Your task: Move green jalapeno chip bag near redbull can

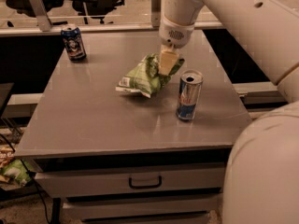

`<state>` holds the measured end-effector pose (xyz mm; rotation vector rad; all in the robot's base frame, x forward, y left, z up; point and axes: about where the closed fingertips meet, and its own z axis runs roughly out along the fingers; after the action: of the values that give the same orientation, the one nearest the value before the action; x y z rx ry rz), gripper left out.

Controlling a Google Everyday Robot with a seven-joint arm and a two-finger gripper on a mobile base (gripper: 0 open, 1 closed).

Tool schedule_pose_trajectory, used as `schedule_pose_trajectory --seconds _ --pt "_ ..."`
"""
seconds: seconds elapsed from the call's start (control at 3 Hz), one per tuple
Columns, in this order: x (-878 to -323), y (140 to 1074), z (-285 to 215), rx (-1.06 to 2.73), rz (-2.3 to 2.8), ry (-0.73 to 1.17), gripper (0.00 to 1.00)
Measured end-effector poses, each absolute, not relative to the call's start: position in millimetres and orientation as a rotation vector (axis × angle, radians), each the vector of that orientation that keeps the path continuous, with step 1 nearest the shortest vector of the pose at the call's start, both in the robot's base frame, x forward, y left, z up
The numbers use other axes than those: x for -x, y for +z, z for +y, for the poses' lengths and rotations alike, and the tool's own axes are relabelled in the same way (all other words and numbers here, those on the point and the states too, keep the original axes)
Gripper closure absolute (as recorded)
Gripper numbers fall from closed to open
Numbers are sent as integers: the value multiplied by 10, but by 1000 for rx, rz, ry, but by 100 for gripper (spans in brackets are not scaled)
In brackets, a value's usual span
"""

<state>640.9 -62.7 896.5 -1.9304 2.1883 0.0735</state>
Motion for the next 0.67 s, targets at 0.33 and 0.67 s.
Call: schedule_pose_trajectory --seconds 0.33,0.67 --pt "-6452 8919 -757 1966 2176 80 74" --pt "-6434 8857 -902 1992 2176 98 50"
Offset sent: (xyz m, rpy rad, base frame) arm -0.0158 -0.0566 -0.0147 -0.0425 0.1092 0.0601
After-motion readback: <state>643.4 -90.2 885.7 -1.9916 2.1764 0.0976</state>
